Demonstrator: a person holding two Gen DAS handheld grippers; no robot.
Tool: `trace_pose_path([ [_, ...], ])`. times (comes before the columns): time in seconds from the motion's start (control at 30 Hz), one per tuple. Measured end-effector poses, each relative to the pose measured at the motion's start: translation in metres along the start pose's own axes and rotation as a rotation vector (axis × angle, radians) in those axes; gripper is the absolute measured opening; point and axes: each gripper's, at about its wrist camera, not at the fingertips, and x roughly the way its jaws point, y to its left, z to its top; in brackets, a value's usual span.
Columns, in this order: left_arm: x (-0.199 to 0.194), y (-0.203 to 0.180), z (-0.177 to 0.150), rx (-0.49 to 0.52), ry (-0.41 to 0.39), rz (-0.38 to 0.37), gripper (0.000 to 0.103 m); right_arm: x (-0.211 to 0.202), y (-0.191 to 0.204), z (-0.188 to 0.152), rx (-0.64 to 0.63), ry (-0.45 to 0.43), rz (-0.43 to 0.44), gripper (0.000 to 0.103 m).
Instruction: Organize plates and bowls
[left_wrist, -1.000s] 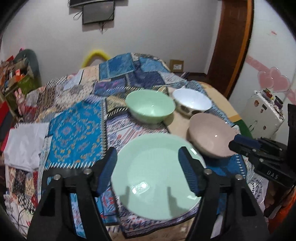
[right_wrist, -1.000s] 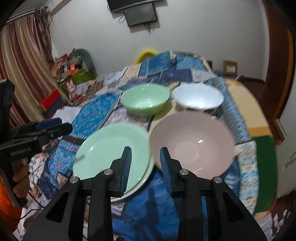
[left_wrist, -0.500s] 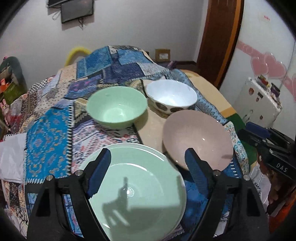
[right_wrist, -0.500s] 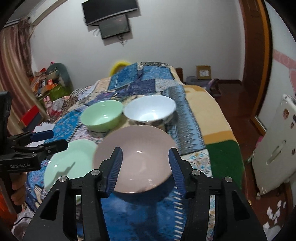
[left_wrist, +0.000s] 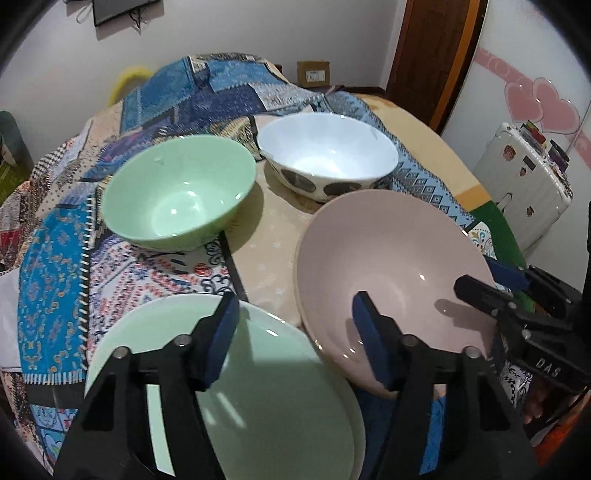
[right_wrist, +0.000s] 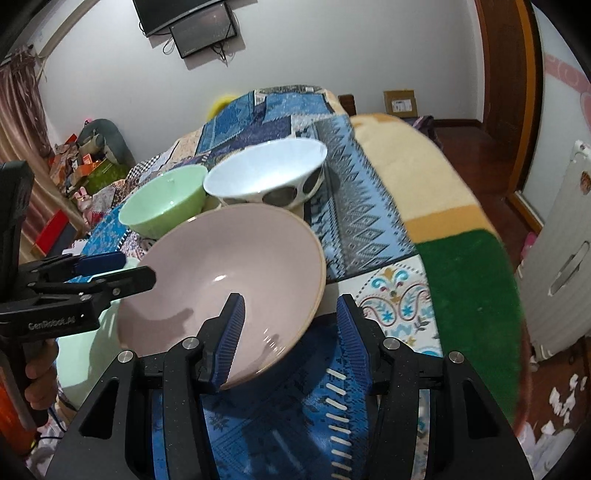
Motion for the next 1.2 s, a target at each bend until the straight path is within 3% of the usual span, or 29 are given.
trace_pose_path([
  [0.2, 0.011, -0.003, 0.003, 0.009, -0.001, -0.015, 0.044, 0.004, 0.0, -0.008, -0.002, 0.006, 0.023, 0.038],
  [0.33, 0.022, -0.007, 0.004, 0.003, 0.043, -0.074, 0.025, 0.008, 0.001, -0.009, 0.005, 0.004, 0.032, 0.034],
  [0.7, 0.019, -0.011, 0.004, -0.021, 0.038, -0.04, 0.025, 0.004, 0.003, -0.007, 0.037, 0.002, 0.033, 0.032],
  [1.2, -0.027, -0.008, 0.001, -0.028, -0.044, -0.04, 0.025, -0.018, 0.021, 0.003, 0.012, -0.046, 0.021, 0.032],
])
